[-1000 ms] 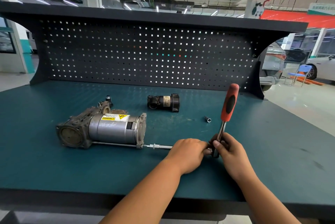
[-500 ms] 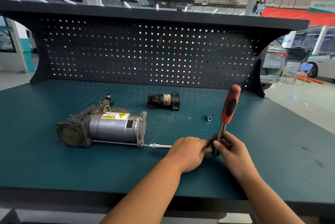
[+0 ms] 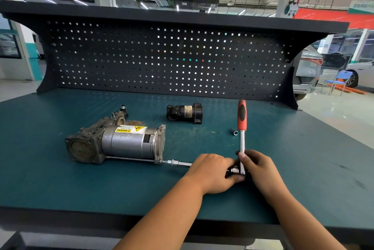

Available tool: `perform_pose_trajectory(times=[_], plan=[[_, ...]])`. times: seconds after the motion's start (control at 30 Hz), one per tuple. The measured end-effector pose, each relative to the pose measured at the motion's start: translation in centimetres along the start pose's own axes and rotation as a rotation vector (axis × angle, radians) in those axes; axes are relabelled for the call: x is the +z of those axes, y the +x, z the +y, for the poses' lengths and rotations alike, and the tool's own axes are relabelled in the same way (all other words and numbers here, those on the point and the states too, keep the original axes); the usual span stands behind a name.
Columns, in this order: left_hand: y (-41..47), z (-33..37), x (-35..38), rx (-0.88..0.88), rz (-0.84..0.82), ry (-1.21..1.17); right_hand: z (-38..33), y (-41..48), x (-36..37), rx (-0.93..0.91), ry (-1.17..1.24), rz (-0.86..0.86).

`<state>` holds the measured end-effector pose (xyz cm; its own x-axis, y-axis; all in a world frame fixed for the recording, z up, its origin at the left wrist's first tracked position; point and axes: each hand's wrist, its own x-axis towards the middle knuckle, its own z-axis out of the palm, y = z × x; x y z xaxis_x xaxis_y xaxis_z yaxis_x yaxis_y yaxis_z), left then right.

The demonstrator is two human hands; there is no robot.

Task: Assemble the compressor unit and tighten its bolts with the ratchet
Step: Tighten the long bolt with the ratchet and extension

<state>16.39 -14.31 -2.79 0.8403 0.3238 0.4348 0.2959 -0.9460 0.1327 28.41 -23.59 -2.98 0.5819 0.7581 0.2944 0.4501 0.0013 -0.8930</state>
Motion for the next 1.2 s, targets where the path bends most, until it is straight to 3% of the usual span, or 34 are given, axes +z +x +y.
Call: perform_pose_trajectory(times=[0.23, 0.5, 0.7, 1.07, 1.2], plan=[[0.1, -0.2, -0.6, 0.029, 0.057, -0.016, -0.3, 0.4, 0.2, 0.216, 0.072, -0.075], [0.1, 0.0, -0.4, -0.007, -0.005, 0.01, 0.2, -0.1, -0.5, 0.014, 0.326, -0.126], [0.4, -0.1, -0.4, -0.037, -0.025, 0.005, 0.8, -0.8, -0.8, -0.132, 0.3, -0.158], [0.1, -0.6, -0.5, 0.012, 0.046, -0.052, 0.3, -0.1, -0.1, -0.036, 0.13, -0.061], [0.1, -0.6, -0.7, 0.036, 0.049, -0.084, 0.4, -0.2, -0.2, -0.083, 0.14, -0.037]])
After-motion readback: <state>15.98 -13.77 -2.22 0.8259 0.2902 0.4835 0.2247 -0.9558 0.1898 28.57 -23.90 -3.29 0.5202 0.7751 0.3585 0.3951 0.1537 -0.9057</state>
